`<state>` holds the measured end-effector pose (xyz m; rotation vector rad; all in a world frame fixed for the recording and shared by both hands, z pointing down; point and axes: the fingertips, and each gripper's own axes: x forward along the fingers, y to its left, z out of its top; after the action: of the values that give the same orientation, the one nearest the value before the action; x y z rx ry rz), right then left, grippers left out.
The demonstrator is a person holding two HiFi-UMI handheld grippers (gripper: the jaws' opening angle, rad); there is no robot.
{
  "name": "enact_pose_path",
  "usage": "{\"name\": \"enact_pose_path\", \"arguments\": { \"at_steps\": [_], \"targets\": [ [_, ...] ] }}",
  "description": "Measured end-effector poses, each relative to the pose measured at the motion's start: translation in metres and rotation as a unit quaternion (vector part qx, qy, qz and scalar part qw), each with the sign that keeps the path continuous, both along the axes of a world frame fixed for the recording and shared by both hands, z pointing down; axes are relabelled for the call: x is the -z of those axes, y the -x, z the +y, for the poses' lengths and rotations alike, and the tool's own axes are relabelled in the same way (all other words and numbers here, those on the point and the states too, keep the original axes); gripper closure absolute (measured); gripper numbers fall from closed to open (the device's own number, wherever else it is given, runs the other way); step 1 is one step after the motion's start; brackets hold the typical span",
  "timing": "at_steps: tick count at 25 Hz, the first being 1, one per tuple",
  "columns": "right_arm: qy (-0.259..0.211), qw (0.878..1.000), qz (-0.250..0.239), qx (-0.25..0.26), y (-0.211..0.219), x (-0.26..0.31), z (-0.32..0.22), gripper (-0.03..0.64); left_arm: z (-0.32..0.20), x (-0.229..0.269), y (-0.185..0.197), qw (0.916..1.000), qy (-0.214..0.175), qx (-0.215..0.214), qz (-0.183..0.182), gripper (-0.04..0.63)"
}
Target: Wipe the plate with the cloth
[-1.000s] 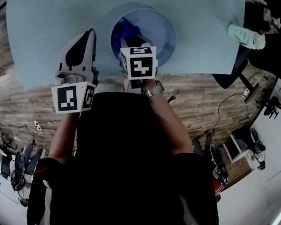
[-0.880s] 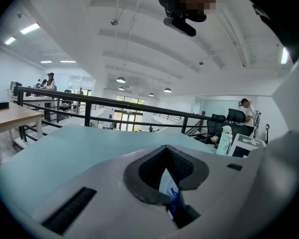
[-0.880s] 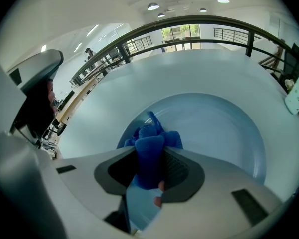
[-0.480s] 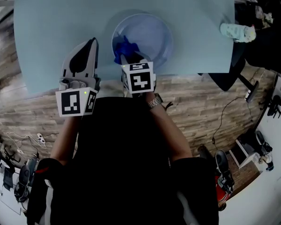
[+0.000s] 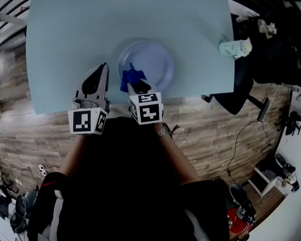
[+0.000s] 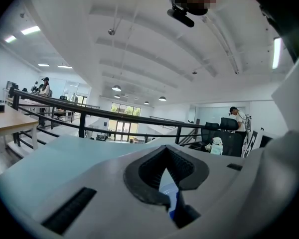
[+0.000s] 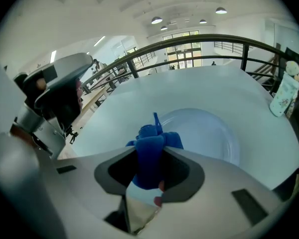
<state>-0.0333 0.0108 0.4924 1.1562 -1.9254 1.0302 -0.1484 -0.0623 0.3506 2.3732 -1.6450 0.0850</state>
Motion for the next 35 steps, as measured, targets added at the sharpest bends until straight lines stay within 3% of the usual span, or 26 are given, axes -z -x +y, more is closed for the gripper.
{"name": "enact_pose_path", "arguments": {
  "at_steps": [5, 12, 21, 27, 35],
  "targets": [
    [-0.073, 0.997, -0.023, -0.021, -0.002, 0.055, -0.019, 0.499, 0.004, 0.017, -0.005, 0.9999, -0.012, 0.01, 0.001, 0.594],
    [-0.198, 0.977, -0.062, -0.055, -0.01, 0.144, -0.041, 0.499, 0.005, 0.055, -0.009, 0.9988, -0.049, 0.008, 0.002, 0.594],
    [-0.368, 0.922, -0.084, -0.081, -0.026, 0.234, -0.053, 0.499, 0.012, 0.091, -0.001, 0.9961, -0.085, 0.022, 0.001, 0.594],
    [-0.411, 0.902, -0.093, -0.099, -0.031, 0.26, -0.052, 0.499, 0.014, 0.1, 0.005, 0.995, -0.094, 0.032, 0.004, 0.594],
    [-0.408, 0.902, -0.107, -0.095, -0.026, 0.263, -0.042, 0.499, 0.022, 0.107, -0.004, 0.995, -0.095, 0.03, 0.005, 0.594]
  ]
}}
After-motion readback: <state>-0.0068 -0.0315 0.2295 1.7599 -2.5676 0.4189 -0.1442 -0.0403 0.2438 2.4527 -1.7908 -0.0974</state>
